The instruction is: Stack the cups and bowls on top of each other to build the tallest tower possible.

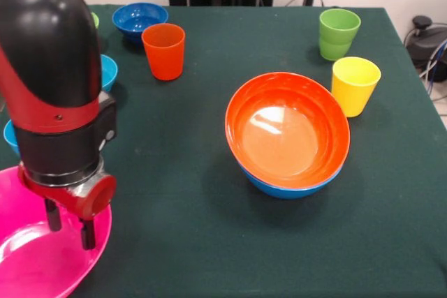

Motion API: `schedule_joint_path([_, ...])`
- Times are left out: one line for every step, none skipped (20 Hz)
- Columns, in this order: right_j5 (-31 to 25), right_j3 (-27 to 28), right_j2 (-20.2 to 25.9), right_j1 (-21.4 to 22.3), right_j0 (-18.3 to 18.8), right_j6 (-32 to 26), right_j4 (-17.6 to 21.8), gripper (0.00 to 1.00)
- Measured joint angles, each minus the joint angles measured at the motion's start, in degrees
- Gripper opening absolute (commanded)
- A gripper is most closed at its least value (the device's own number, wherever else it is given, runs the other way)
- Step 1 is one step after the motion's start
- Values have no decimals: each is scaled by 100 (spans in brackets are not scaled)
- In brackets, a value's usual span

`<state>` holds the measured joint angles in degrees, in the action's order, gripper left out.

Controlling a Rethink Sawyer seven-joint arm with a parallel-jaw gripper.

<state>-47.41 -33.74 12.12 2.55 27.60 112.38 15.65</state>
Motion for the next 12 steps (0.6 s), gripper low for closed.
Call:
schedule_joint_path([58,-87,-41,37,-12,39,-6,100])
schedule_joint_path([227,-329,-149,137,-46,164,-24,100])
schedule_joint_path([289,-417,-191,174,-61,220,-31,100])
schedule_joint_path([403,-588,-273,244,-95,337,-45,100])
schedule_joint_path([459,-670,-313,278,-115,398,-53,100])
schedule_joint_path([548,-798,-384,331,-152,507,-74,100])
schedule_joint_path([627,-934,-462,387,-200,634,-102,100])
schedule_joint_path([705,-1069,-539,444,-249,760,-131,100])
schedule_joint_path([734,-1127,-573,469,-274,820,-143,100])
schedule_joint_path([780,-1246,-646,520,-334,949,-173,100])
schedule_joint_path([791,-1292,-675,541,-359,1001,-183,100])
schedule_joint_path([800,-1349,-714,567,-393,1059,-198,100])
